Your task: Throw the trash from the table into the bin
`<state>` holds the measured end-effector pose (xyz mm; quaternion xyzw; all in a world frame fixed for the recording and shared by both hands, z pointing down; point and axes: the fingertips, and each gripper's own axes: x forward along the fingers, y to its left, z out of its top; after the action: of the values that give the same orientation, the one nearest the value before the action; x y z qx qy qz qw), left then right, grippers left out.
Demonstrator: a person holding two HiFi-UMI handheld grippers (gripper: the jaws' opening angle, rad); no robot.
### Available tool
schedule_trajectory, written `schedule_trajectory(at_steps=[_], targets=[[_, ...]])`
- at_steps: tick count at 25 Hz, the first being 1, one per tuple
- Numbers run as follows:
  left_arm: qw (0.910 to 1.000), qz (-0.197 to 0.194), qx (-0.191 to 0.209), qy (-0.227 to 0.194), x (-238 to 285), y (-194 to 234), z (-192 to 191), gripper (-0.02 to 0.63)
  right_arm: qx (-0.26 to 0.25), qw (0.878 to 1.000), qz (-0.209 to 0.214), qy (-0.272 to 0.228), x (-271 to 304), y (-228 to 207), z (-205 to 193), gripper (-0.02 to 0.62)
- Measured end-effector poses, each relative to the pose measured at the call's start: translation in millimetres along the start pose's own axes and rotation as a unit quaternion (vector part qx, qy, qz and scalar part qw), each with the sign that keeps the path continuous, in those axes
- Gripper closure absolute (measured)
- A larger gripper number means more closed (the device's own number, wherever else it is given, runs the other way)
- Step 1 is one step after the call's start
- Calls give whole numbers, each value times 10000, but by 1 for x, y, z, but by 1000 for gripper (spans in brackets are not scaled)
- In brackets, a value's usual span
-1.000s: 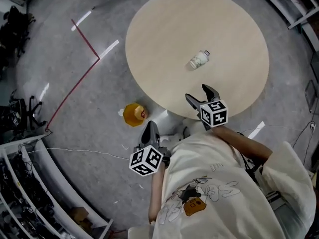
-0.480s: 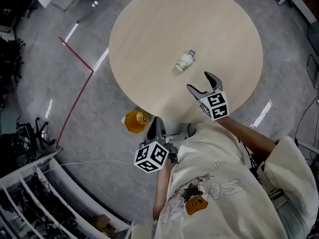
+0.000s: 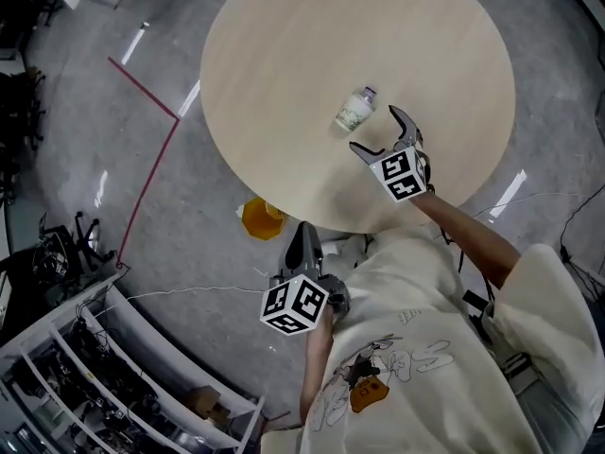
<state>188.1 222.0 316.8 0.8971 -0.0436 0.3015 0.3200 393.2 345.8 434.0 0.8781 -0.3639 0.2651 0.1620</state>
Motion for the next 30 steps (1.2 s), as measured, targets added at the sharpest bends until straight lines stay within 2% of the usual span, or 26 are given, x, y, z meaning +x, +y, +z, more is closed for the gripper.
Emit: schedule_trajectory(at_steps=[7,14,16,18,20,23,25,28,30], targets=[[9990,408,-89,148,-7,16,-4,606,-299,9988,106,370,45,-3,-14,52],[9968,761,-254,40,-30,34,7,606,-630,9954,-93,721,66,6,-23,52],[9961,835,-282,3,-32,35,2,606,-780,9933,-315,786,66,-1,-29,112],[9954,895,-330,-43,-33,37,-2,606,-896,9919,-451,777,65,-5,-32,114],[9950,921,-371,-90,-34,40,-4,606,-849,9932,-394,699,64,-2,-31,115],[9951,888,-405,-129,-36,43,-6,606,-366,9979,-3,539,61,8,-26,115],[9956,832,-421,-136,-38,42,-7,606,289,9980,365,416,56,16,-18,115],[9962,735,-451,-148,-37,40,-10,606,1333,9874,818,255,49,22,-7,115],[9965,679,-460,-154,-34,40,-13,606,1600,9823,962,146,45,24,-2,115]])
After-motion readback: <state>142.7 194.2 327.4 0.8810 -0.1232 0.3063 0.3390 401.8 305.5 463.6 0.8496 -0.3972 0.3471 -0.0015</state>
